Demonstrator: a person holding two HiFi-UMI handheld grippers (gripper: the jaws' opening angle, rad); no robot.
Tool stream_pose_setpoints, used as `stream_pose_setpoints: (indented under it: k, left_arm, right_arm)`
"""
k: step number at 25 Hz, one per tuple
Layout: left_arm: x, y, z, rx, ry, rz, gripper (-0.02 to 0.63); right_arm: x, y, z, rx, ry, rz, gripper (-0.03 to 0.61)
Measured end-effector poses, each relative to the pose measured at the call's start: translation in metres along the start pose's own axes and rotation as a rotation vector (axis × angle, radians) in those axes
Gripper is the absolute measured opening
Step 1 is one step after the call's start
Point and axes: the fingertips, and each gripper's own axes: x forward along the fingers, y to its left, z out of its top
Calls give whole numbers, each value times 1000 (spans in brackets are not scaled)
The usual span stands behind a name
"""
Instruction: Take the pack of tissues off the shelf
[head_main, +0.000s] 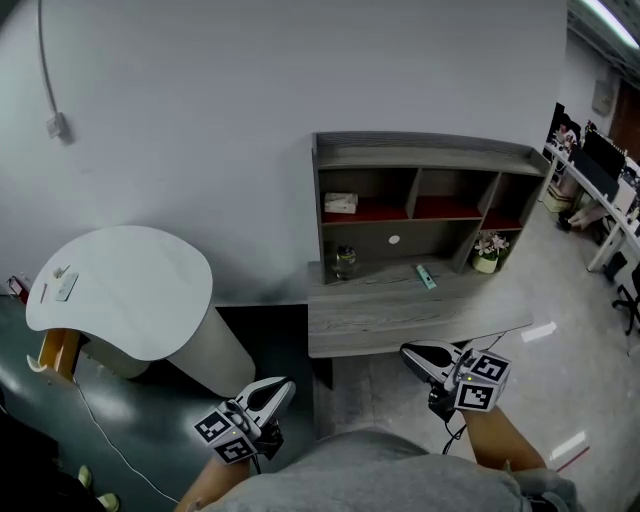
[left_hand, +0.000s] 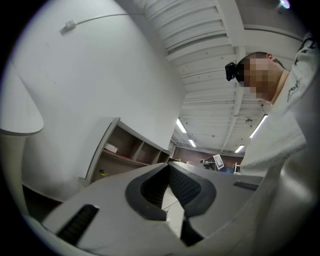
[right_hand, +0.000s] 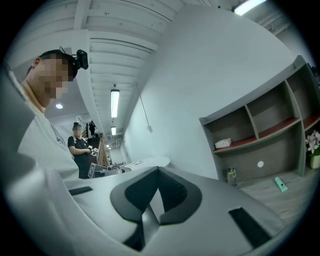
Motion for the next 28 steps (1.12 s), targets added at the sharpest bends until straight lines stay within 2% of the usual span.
stream_pose_setpoints:
  k: [9,14,20,28]
  left_arm:
    - [17,53,2,-31,5,49,9]
    - [48,84,-1,-10,4,137,9]
    - [105,132,8,17,-31,242,9]
    - [209,194,26,8,-65,331,9]
  right_arm:
    - [56,-50,7,13,36,37,11]
    - [82,-112,15,31,37,112,11]
    - [125,-196,42,29,36,217,11]
    - [182,-301,81,-115,93,283,12]
